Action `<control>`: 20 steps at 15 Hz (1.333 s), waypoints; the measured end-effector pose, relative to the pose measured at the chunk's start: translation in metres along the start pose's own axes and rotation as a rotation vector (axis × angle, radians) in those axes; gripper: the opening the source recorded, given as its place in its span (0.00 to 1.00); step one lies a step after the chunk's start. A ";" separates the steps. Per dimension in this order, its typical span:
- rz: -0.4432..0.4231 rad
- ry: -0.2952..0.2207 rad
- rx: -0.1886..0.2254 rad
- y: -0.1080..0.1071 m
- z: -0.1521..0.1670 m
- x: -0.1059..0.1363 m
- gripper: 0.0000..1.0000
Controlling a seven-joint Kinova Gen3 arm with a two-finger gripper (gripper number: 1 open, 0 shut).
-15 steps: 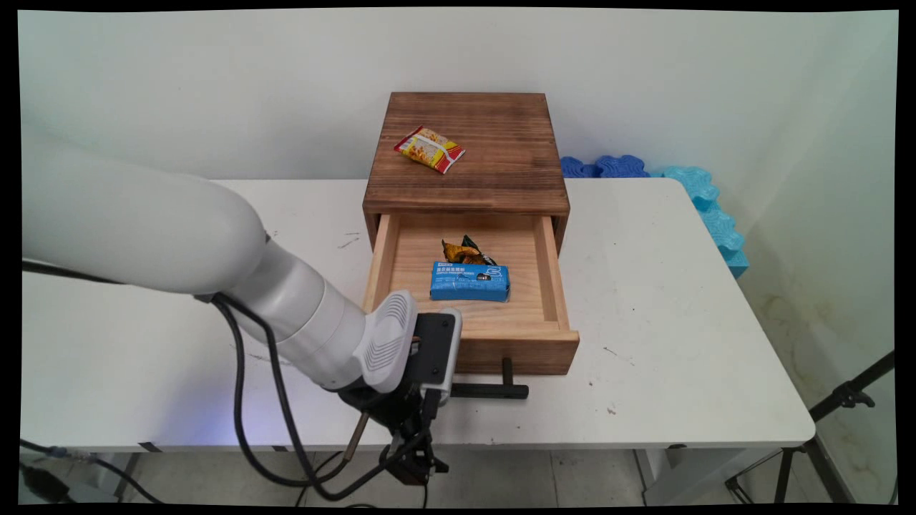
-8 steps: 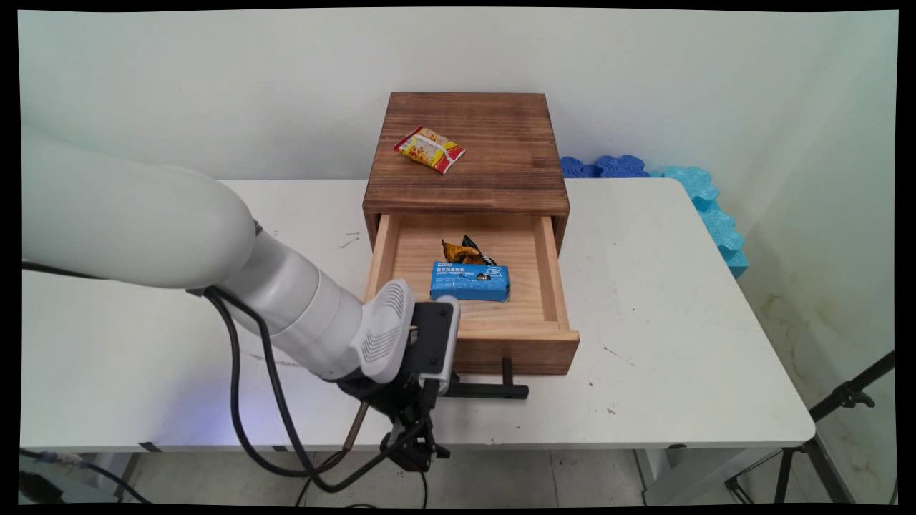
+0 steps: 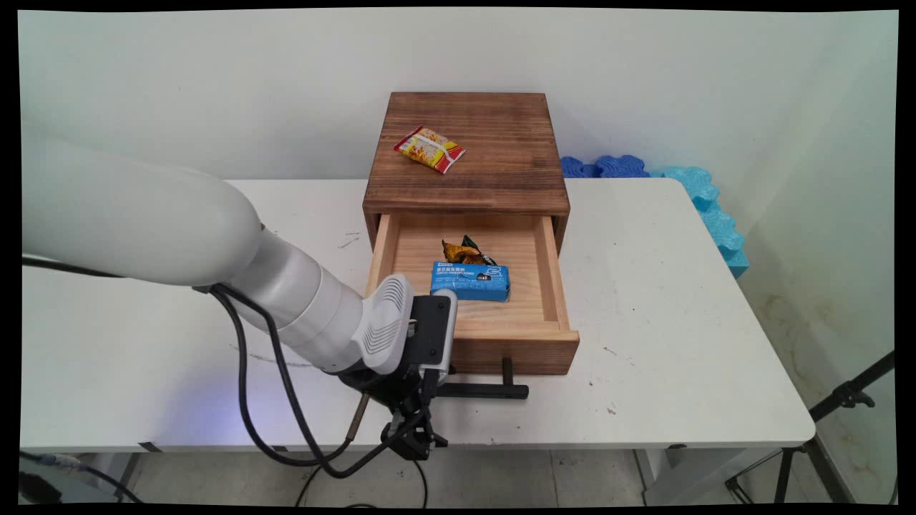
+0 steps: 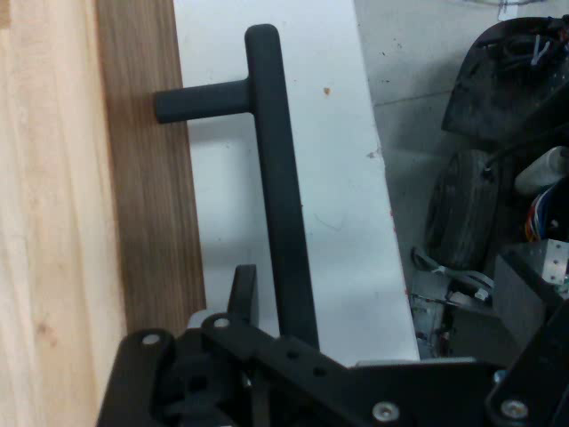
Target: Open the drawer
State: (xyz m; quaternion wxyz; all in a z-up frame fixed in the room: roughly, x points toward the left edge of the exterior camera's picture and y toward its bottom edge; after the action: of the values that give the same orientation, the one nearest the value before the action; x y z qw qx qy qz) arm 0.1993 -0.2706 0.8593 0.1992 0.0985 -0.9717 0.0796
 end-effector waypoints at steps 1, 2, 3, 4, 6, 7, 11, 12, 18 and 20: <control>-0.001 0.000 -0.001 -0.001 0.003 -0.001 1.00; -0.003 -0.001 0.000 -0.002 0.006 -0.002 1.00; -0.005 -0.001 0.000 -0.003 0.009 -0.002 1.00; -0.008 -0.002 -0.001 -0.005 0.013 -0.003 1.00; -0.016 -0.004 -0.011 -0.005 0.019 -0.005 1.00; -0.020 -0.004 -0.021 -0.004 0.022 -0.005 1.00; -0.021 0.008 -0.053 0.003 0.029 -0.004 1.00; -0.020 0.011 -0.059 0.005 0.030 -0.004 1.00; -0.014 0.026 -0.095 0.018 0.029 -0.001 1.00; -0.009 0.031 -0.102 0.023 0.028 0.000 1.00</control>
State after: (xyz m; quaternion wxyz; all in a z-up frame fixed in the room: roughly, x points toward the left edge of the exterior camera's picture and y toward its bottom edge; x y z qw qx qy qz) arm 0.1843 -0.2540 0.8313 0.2195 0.0912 -0.9709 0.0307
